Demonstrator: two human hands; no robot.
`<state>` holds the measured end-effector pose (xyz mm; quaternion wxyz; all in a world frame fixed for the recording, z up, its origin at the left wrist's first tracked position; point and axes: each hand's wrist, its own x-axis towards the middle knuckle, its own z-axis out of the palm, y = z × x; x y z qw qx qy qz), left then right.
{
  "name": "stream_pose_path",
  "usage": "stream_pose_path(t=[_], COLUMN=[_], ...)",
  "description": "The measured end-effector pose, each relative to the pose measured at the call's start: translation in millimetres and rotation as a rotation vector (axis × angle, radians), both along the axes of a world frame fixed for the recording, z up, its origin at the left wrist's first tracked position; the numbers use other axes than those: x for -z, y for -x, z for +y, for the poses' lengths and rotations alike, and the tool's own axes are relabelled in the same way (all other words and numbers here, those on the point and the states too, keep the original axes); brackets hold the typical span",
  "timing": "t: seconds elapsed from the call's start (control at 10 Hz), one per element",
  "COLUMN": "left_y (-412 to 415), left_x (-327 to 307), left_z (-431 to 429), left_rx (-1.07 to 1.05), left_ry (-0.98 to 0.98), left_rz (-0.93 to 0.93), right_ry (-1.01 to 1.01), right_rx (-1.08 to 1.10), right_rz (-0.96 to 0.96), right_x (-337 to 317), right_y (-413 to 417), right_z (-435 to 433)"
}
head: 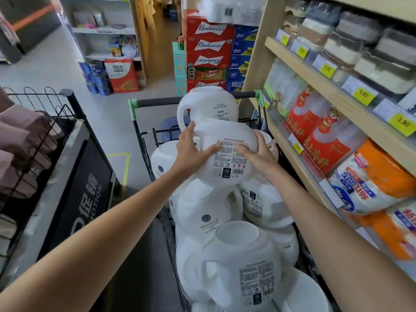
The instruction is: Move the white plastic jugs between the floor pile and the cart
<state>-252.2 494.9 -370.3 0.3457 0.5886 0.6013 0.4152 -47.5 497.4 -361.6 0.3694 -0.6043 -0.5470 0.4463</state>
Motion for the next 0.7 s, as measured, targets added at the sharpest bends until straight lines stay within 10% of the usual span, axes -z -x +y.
stream_pose_path(t=[0.7], left_y=[-79], left_x=[-69], left_z=[-65], left_rx=[0.281], left_ry=[-0.337], left_rz=[0.184], right_ry=[-0.077], right_rx=[0.082], right_rz=[-0.162], right_x=[-65], right_y=[-71], right_z=[-94])
